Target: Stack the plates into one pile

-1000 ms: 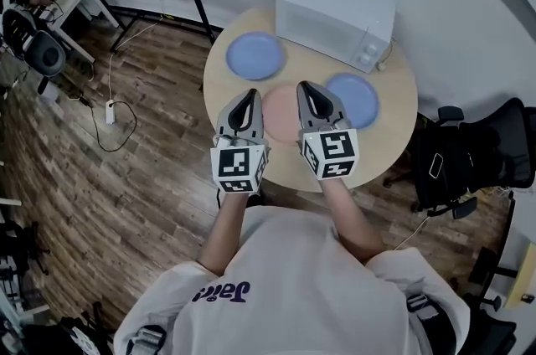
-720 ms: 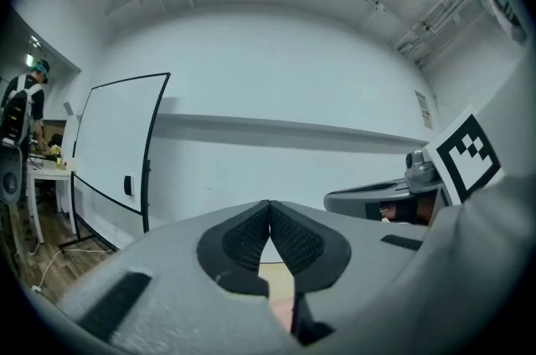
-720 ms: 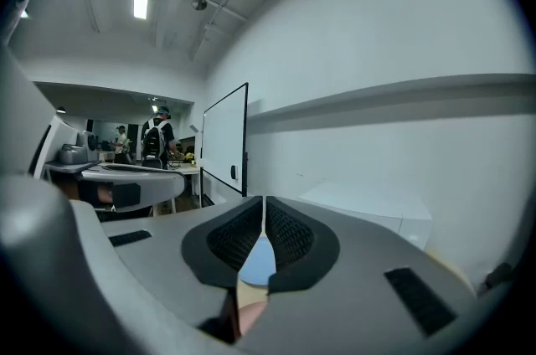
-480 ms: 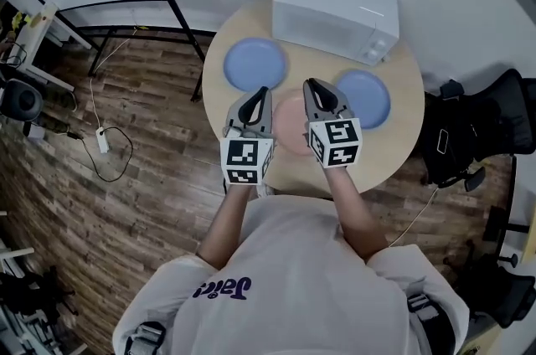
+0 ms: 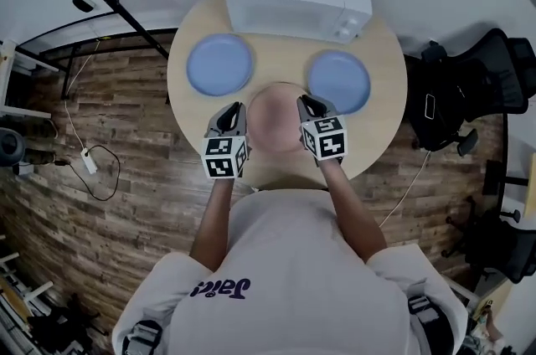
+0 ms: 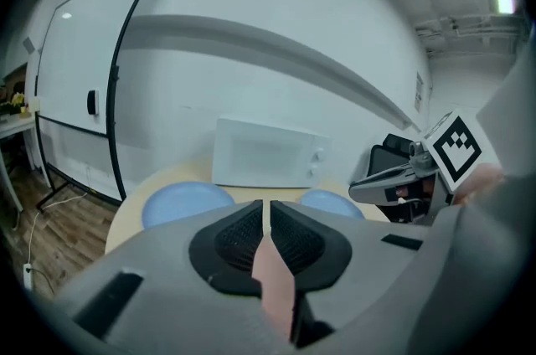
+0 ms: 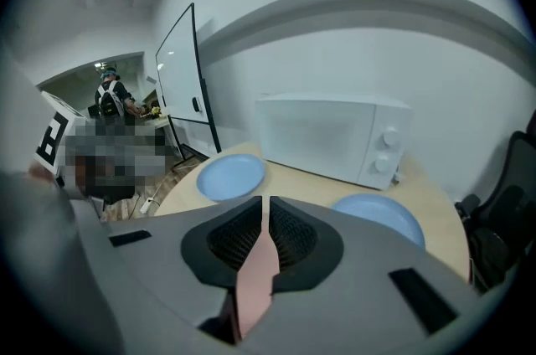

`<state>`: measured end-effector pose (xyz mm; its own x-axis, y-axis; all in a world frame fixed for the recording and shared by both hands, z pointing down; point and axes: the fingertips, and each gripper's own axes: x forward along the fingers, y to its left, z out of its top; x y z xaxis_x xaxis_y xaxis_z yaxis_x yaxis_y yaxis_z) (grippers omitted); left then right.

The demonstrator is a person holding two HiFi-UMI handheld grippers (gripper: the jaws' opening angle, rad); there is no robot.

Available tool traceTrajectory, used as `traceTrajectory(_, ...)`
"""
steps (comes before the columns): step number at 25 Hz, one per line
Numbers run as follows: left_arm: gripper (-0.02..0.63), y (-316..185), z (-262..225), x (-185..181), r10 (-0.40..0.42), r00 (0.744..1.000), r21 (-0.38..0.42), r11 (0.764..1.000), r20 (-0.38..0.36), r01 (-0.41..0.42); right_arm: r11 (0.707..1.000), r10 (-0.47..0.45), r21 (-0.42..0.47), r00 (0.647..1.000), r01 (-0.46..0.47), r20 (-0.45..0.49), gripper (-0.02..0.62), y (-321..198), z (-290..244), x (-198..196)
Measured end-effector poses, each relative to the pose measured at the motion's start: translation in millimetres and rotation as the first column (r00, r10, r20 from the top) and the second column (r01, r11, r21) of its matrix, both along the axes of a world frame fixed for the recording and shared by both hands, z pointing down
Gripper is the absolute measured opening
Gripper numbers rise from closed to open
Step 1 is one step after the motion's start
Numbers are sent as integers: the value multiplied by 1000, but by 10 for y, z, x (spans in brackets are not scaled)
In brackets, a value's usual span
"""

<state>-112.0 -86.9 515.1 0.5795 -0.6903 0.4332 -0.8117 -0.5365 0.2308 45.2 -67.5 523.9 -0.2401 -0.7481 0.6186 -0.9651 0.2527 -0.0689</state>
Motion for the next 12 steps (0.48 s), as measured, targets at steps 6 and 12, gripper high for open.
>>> traceTrajectory(6, 17, 9, 697, 91, 7, 998, -172, 985, 60, 3, 980, 23, -197, 1000, -26, -13, 24, 224, 739, 426)
traceTrajectory(12, 40, 62, 1199, 113, 10, 996, -296, 955, 85, 16, 940, 22, -341, 1000, -22, -5, 167, 398, 1273, 629)
